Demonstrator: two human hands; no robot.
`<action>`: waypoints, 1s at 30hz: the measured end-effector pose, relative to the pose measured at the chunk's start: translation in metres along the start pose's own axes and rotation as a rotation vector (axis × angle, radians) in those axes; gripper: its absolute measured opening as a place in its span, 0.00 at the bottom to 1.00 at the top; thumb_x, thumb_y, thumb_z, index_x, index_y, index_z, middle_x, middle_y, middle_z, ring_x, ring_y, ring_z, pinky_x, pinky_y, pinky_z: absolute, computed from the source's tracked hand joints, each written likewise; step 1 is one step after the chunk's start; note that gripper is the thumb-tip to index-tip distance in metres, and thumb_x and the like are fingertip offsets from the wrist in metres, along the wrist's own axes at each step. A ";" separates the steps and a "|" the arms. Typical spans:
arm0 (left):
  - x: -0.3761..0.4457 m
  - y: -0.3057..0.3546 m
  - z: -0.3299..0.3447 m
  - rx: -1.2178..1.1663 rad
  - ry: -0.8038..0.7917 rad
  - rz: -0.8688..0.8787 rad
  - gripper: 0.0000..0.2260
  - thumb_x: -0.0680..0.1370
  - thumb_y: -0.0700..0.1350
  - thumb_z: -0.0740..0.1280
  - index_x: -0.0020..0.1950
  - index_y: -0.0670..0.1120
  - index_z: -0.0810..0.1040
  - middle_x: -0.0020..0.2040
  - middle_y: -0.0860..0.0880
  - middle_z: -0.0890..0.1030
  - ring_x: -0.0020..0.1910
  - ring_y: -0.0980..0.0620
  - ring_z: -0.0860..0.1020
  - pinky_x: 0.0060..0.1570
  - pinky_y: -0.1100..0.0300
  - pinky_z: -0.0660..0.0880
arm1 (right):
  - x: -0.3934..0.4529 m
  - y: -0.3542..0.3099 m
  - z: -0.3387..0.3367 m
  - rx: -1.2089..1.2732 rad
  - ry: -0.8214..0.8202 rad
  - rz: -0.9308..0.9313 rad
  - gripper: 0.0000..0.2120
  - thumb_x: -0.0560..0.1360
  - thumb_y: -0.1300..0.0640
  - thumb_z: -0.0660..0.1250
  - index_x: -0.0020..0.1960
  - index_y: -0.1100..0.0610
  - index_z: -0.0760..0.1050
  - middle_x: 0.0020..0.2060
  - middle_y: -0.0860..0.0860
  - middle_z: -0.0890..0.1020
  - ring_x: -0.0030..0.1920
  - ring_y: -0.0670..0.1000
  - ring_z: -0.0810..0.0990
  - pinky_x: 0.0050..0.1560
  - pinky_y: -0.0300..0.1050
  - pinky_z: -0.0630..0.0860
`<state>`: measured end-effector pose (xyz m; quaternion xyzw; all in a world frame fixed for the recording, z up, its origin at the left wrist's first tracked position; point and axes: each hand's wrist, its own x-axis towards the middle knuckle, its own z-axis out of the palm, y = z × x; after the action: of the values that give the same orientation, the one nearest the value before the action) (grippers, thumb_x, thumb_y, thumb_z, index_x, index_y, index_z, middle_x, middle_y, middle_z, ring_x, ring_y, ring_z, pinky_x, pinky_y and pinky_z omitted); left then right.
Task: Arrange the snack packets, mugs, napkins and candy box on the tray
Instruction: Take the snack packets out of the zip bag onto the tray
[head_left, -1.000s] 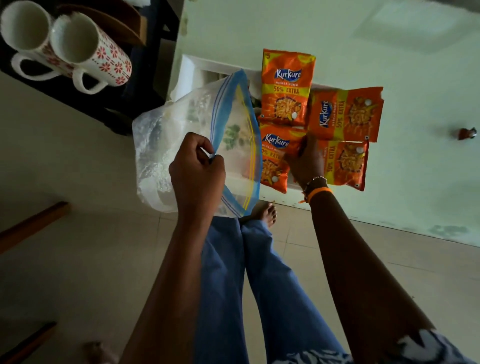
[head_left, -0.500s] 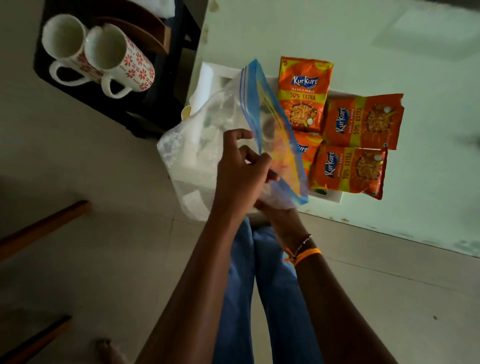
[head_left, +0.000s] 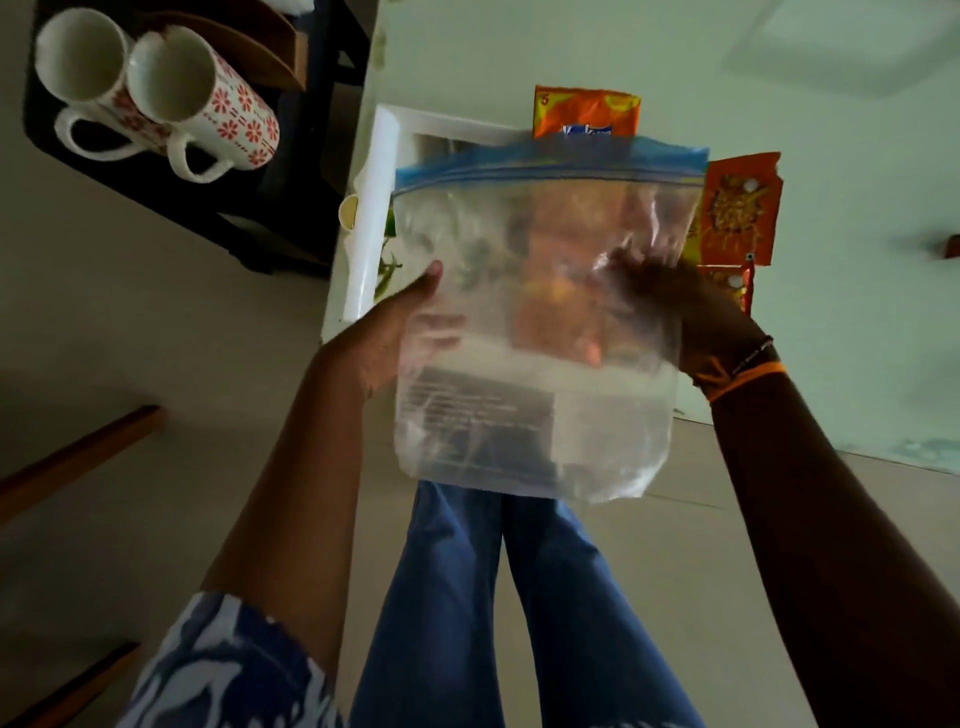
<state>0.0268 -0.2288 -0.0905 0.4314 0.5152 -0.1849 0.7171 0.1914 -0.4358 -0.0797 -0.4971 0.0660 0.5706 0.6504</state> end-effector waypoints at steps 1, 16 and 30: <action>0.002 -0.006 0.003 -0.048 -0.045 0.041 0.20 0.72 0.59 0.64 0.57 0.47 0.76 0.45 0.48 0.86 0.47 0.49 0.83 0.59 0.51 0.72 | -0.002 -0.002 -0.002 -0.003 0.023 -0.024 0.06 0.70 0.51 0.65 0.38 0.50 0.80 0.36 0.46 0.86 0.37 0.44 0.84 0.37 0.40 0.81; -0.021 0.010 0.020 0.329 -0.045 0.618 0.38 0.70 0.32 0.68 0.71 0.62 0.59 0.57 0.46 0.75 0.52 0.57 0.78 0.51 0.62 0.77 | -0.050 0.010 -0.029 -0.693 0.325 -0.291 0.37 0.67 0.74 0.69 0.71 0.54 0.63 0.68 0.53 0.69 0.62 0.52 0.73 0.55 0.33 0.77; -0.035 0.050 0.052 1.197 0.223 0.991 0.05 0.69 0.36 0.71 0.43 0.40 0.82 0.56 0.43 0.79 0.60 0.44 0.74 0.68 0.58 0.62 | -0.088 -0.012 -0.006 -1.364 0.457 -0.295 0.30 0.59 0.52 0.79 0.55 0.62 0.73 0.58 0.60 0.74 0.57 0.61 0.73 0.55 0.52 0.72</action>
<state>0.0780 -0.2492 -0.0325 0.9400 0.1445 -0.0453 0.3058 0.1741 -0.4982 -0.0186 -0.9017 -0.2372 0.2734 0.2367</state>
